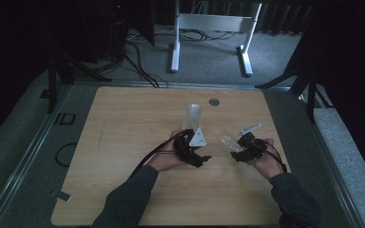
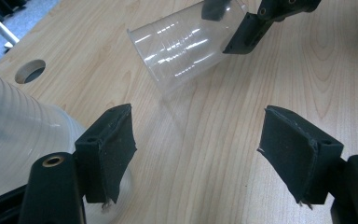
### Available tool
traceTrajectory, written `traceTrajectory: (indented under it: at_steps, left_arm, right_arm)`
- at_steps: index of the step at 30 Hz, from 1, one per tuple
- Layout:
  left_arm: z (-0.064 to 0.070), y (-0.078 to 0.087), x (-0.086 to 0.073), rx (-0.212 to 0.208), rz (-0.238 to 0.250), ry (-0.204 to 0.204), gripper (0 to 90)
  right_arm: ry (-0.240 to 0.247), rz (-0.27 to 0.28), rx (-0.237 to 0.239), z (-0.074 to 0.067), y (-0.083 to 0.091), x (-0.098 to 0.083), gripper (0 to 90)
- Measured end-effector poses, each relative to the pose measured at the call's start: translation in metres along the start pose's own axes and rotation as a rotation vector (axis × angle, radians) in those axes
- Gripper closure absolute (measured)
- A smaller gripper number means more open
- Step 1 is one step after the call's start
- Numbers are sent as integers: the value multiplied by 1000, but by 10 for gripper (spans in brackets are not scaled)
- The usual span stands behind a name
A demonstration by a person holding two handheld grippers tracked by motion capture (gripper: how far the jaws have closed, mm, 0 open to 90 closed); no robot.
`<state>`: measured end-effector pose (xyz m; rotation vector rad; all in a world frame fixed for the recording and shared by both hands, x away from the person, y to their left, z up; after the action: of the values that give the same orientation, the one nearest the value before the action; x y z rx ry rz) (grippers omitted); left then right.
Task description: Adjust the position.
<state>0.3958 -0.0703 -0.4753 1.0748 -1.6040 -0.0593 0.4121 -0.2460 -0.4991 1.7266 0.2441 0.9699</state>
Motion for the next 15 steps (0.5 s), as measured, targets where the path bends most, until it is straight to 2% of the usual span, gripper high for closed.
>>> traceTrajectory:
  at_steps: [3, 6, 9, 15]
  left_arm:
    - [0, -1, 0, 3, -1, 6, 258]
    - [-1, -1, 0, 4, -2, 8, 257]
    - [-1, -1, 0, 8, -3, 9, 257]
    - [-1, -1, 0, 6, -1, 15, 257]
  right_arm:
    - [-17, 21, -34, 2, -1, 0, 417]
    - [-28, 28, -47, 3, -1, -1, 416]
    - [-71, 72, -72, 7, -2, 0, 417]
    - [-117, 120, -101, 10, -2, -1, 416]
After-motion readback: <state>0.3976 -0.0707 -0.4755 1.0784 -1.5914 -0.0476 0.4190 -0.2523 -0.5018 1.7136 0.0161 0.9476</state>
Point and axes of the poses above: each handheld gripper's, and its own axes: y roughly backward along the jaws, x roughly out of its top, z roughly to its right, the point moved 8 cm from there along -y, roughly forward along the jaws, and after that the axes turned 14 degrees about x, right-handed, at the moved point
